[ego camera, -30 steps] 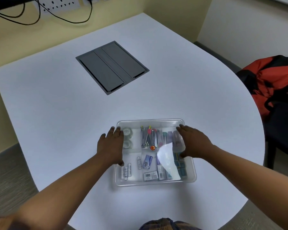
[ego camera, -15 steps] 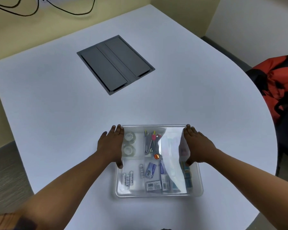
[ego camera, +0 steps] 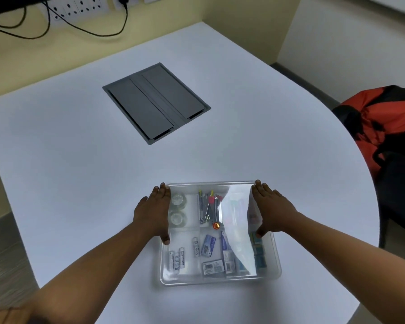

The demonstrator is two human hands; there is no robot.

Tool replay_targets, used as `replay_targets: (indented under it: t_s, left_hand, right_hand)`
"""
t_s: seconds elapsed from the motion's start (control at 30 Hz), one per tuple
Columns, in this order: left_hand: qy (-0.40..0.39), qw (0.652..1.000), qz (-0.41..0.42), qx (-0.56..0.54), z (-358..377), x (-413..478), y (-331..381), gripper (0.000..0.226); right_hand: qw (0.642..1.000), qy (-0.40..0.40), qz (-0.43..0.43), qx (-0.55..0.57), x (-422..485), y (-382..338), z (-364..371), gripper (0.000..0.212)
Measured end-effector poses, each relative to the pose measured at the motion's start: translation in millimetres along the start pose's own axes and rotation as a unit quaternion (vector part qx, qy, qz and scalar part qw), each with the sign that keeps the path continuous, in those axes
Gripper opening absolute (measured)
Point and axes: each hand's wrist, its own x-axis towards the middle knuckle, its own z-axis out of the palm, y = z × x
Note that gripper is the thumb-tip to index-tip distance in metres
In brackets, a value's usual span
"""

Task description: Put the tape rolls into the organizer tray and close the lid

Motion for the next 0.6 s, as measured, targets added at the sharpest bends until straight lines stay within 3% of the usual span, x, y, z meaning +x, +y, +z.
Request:
replay_targets:
  t_s: [0.27,0.5,0.6]
  left_hand:
    - [0.071,0.997,-0.012,0.034,-8,-30,7,0.128]
    - [0.244,0.969,0.018,0.026,-50,-58,-12,0.11]
    - [0.333,0.942,0.034,0.028,-88,-64,-26,0.103]
  right_hand:
    - [0.996,0.079,-0.021,0.028,-23,-27,-9,0.105]
    - [0.981,0.186,-0.039,0.035,-49,-70,-74,0.11]
    - [0.961,0.27,-0.028,0.052,-61,-82,-119,0.106]
